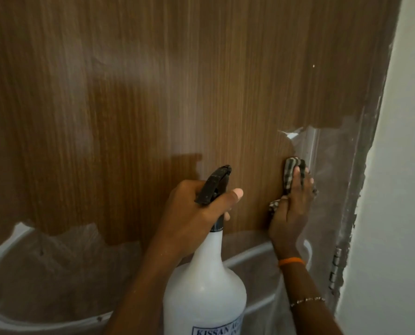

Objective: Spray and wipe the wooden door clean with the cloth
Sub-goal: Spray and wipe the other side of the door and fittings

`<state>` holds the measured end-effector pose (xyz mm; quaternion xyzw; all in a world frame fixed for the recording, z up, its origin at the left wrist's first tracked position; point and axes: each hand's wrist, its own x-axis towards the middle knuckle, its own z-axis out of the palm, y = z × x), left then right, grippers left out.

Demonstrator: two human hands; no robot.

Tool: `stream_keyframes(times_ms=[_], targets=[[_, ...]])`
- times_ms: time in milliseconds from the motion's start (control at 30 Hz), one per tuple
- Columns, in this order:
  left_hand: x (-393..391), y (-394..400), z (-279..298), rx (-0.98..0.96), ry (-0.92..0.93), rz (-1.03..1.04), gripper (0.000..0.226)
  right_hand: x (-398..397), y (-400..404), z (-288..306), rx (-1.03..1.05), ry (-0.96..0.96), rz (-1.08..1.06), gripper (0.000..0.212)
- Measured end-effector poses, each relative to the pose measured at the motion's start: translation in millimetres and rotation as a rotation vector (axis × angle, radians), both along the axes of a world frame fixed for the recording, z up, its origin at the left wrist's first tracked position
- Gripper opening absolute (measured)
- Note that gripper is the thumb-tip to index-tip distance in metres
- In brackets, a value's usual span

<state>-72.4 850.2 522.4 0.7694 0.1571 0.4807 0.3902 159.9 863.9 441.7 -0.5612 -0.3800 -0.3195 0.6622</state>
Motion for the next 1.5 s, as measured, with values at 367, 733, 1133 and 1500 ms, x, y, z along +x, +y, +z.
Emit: stream_keyframes(times_ms=[367, 733, 1133, 1500], targets=[[65, -11, 7, -0.049, -0.150, 0.006, 0.029, 7, 0, -11, -0.129, -0.704, 0.067, 0.056], [119, -14, 6, -0.024, -0.074, 0.069, 0.047, 89, -10, -15, 0.025, -0.096, 0.119, 0.060], [131, -11, -5, -0.047, -0.150, 0.264, 0.050, 85, -7, 67, -0.046, -0.701, 0.054, 0.061], [136, -20, -6, -0.057, -0.180, 0.292, 0.043, 112, -7, 83, 0.103, -0.036, 0.031, 0.059]])
